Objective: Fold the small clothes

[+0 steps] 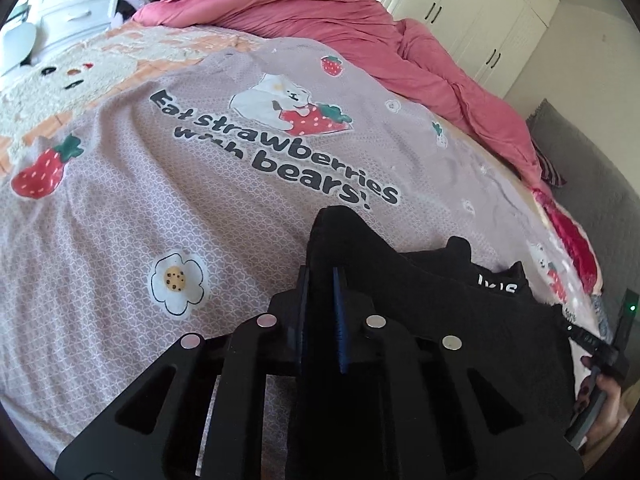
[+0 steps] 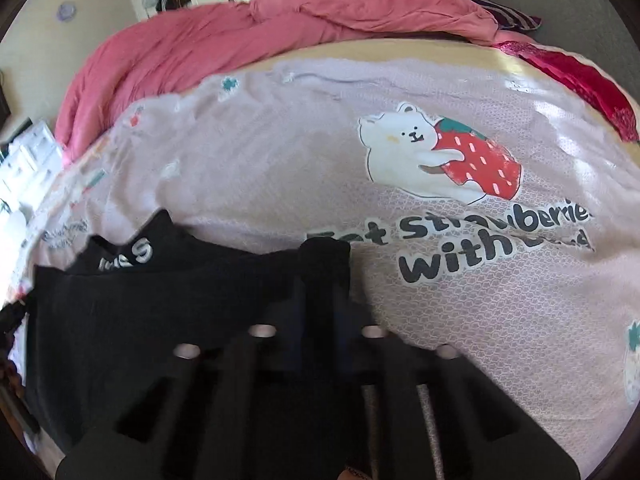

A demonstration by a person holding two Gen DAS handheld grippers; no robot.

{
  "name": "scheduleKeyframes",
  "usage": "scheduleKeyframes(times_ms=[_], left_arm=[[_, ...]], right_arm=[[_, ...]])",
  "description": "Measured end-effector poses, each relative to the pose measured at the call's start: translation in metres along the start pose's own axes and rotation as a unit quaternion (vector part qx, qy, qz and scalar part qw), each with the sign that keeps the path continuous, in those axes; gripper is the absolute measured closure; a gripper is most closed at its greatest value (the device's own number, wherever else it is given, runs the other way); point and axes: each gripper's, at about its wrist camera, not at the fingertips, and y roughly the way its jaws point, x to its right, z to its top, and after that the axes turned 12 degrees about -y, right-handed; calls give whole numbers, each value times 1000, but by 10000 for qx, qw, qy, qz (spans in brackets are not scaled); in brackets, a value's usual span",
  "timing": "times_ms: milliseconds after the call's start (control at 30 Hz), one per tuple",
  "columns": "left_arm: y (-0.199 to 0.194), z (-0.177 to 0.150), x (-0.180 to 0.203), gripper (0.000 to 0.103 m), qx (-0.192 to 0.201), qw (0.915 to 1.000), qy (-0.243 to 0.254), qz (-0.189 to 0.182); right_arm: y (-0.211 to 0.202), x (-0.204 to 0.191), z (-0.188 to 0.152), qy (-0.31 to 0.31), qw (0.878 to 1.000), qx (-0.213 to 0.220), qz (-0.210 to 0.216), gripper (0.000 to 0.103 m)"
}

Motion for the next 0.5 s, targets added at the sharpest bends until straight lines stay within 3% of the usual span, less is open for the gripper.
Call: scheduleKeyframes(times_ms=[100,200,367,500], left_arm=[[-10,1,8,99,252,9994,205,88],[-14,1,16,99,426,9978,417,293],[5,-7,13,98,172,9962,573,634],[5,-8,9,95,127,9967,519,613]], right_arm=[[-17,5,-1,113,9989,444,36,96],[-20,14,1,318,9977,594,-35,96],[10,27,-7,679,9976,135,0,96],[8,22,-10,585,9981,147,-118,93]])
